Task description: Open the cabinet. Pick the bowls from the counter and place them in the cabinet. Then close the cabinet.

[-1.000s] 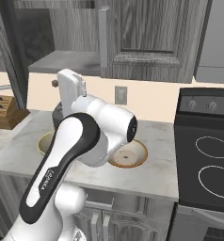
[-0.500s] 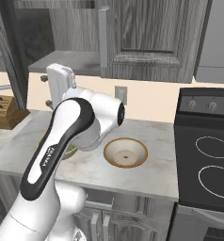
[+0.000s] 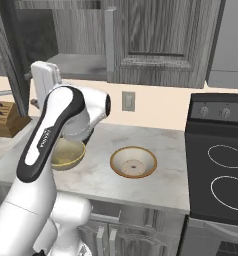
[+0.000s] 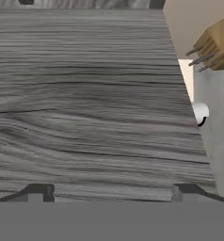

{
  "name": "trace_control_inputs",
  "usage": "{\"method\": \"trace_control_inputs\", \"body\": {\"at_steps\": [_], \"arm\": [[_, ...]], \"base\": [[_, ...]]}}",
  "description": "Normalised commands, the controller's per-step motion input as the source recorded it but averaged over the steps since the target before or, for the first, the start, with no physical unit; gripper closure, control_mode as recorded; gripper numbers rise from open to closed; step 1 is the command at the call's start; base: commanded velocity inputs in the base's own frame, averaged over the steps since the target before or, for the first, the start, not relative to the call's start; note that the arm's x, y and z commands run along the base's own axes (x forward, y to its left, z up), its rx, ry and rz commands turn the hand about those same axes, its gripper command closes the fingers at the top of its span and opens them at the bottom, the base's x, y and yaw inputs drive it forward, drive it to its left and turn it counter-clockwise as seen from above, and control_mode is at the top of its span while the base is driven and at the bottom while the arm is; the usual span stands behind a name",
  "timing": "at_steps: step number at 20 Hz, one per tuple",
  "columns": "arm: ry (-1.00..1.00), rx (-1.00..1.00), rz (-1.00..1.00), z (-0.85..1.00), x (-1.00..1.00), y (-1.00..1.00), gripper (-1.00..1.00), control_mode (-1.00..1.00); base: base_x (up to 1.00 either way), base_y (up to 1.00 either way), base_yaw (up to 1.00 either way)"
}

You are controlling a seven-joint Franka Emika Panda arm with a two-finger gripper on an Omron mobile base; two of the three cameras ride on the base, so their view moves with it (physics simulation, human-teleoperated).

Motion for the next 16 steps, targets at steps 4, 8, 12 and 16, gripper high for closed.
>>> {"method": "trace_control_inputs", "body": {"at_steps": [4,8,12,16], "arm": [[0.0,0.0,0.17,0.01,0.24,0.74,-1.0,-1.0],[0.0,0.0,0.22,0.11,0.03,0.9,-1.0,-1.0],[0.0,-0.06,0.09,0.16,0.0,1.0,-1.0,-1.0],[0.0,-0.08,0.02,0.15,0.03,1.0,-1.0,-1.0]], "base": [[0.0,0.0,0.0],[0.0,0.0,0.0],[0.0,0.0,0.0],[0.0,0.0,0.0]]}}
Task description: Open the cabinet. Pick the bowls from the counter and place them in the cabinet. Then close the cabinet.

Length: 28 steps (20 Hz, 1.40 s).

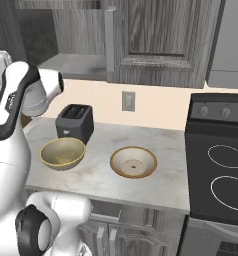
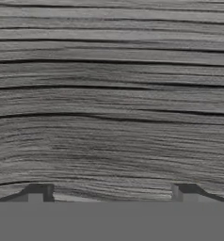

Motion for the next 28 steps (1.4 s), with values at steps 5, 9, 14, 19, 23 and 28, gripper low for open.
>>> {"method": "trace_control_inputs", "body": {"at_steps": [5,9,14,19,23,28], "arm": [[-0.01,-0.02,0.0,0.01,0.01,0.38,-1.0,-1.0],[0.0,0.0,0.0,-0.01,-0.03,0.0,-1.0,-1.0],[0.0,0.0,0.0,0.01,-0.01,-0.22,-1.0,-1.0],[-0.03,-0.02,0.0,0.06,0.04,-0.37,-1.0,-1.0],[-0.09,-0.08,0.0,0.19,0.0,-0.39,-1.0,-1.0],[-0.16,-0.12,0.0,0.21,-0.05,-0.4,-1.0,-1.0]], "base": [[0.0,0.0,0.0],[0.0,0.0,0.0],[0.0,0.0,0.0],[0.0,0.0,0.0],[0.0,0.0,0.0],[0.0,0.0,0.0]]}}
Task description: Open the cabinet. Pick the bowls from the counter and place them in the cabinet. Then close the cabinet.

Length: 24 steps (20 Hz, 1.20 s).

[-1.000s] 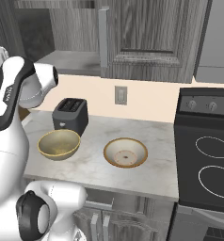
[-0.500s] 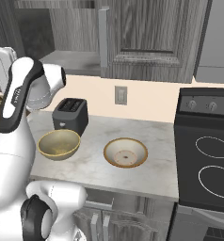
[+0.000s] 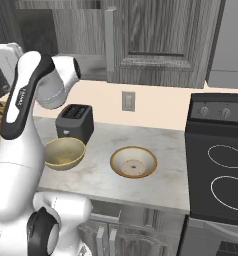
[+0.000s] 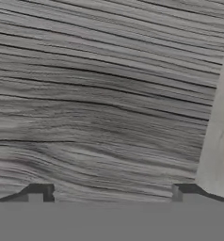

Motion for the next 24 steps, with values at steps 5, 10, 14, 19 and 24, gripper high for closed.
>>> {"method": "trace_control_inputs", "body": {"at_steps": [5,10,14,19,24], "arm": [[-0.29,-0.17,0.0,0.11,-0.37,-0.63,-1.0,-1.0],[-0.2,-0.14,0.0,0.0,-0.34,-0.81,-1.0,-1.0],[-0.21,-0.14,-0.01,0.0,-0.2,-0.71,-1.0,-1.0],[-0.26,-0.09,-0.09,0.02,-0.08,-0.55,-1.0,-1.0],[-0.24,-0.04,-0.1,0.03,0.0,-0.59,-1.0,-1.0]], "base": [[0.0,0.0,0.0],[0.0,0.0,0.0],[0.0,0.0,0.0],[0.0,0.0,0.0],[0.0,0.0,0.0]]}}
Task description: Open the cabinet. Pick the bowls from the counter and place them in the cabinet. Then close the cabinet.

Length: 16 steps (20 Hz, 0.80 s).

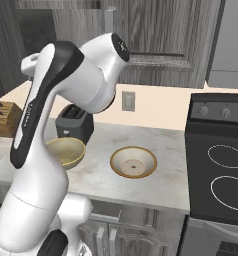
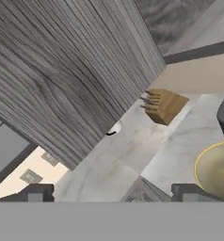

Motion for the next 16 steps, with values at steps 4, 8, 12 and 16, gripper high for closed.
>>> {"method": "trace_control_inputs", "body": {"at_steps": [4,8,12,16], "arm": [[-0.21,-0.02,-0.14,0.0,0.0,-0.49,-1.0,-1.0],[-0.21,-0.01,-0.25,0.01,0.0,-0.25,-1.0,-1.0],[-0.44,-0.03,-0.32,0.04,-0.01,-0.05,-1.0,-1.0],[-0.35,0.0,-0.31,0.01,0.0,-0.03,-1.0,-1.0]], "base": [[0.0,0.0,0.0],[0.0,0.0,0.0],[0.0,0.0,0.0],[0.0,0.0,0.0]]}}
